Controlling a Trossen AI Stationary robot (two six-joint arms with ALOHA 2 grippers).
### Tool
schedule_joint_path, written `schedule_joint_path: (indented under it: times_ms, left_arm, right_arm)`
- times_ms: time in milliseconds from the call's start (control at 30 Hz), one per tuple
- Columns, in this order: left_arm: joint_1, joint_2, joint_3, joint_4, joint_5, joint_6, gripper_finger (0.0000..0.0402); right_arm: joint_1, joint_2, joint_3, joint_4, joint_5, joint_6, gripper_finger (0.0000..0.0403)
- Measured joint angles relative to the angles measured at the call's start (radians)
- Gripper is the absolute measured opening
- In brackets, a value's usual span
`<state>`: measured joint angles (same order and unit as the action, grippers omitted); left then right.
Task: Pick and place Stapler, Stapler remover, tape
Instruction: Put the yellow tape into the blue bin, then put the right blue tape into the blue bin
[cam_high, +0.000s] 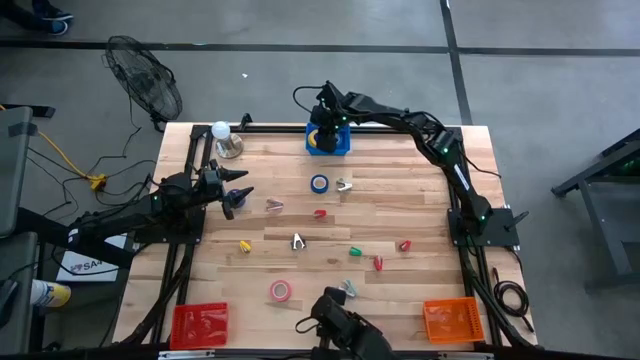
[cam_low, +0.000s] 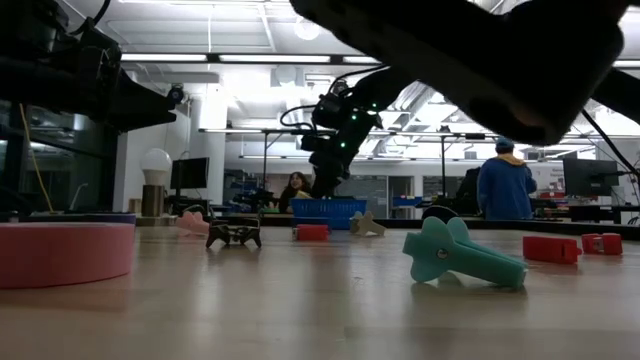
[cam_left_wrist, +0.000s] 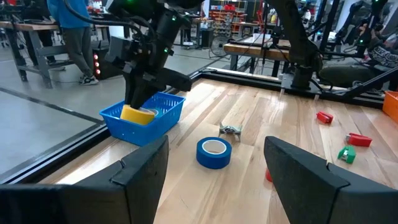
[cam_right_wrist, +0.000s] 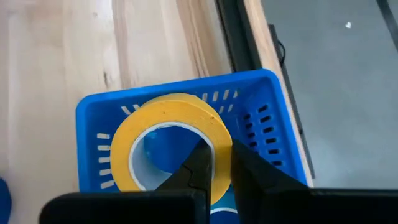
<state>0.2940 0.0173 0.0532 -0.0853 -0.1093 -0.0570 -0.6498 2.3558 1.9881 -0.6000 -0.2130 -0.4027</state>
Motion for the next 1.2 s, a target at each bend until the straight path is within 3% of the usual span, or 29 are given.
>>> schedule_joint_path:
  times_ms: [233, 500, 833, 1200]
  left_arm:
    - [0.0, 0.0, 0.0, 0.0, 0.0, 0.0, 0.0262]
    - [0.0, 0.0, 0.0, 0.0, 0.0, 0.0, 0.0262]
    - [0.0, 0.0, 0.0, 0.0, 0.0, 0.0, 0.0262]
    - [0.0, 0.0, 0.0, 0.0, 0.001, 0.0, 0.0262]
  right_arm:
    - [-0.003, 0.021, -0.002, -0.023, -0.001, -0.018, 0.0026]
    - [-0.005, 0.025, -0.002, -0.051, 0.091, -0.016, 0.0028]
    - [-0.004, 0.025, -0.002, -0.046, 0.14, 0.045, 0.0107]
    - [-0.002, -0.027, 0.042, -0.114, 0.186, 0.061, 0.0154]
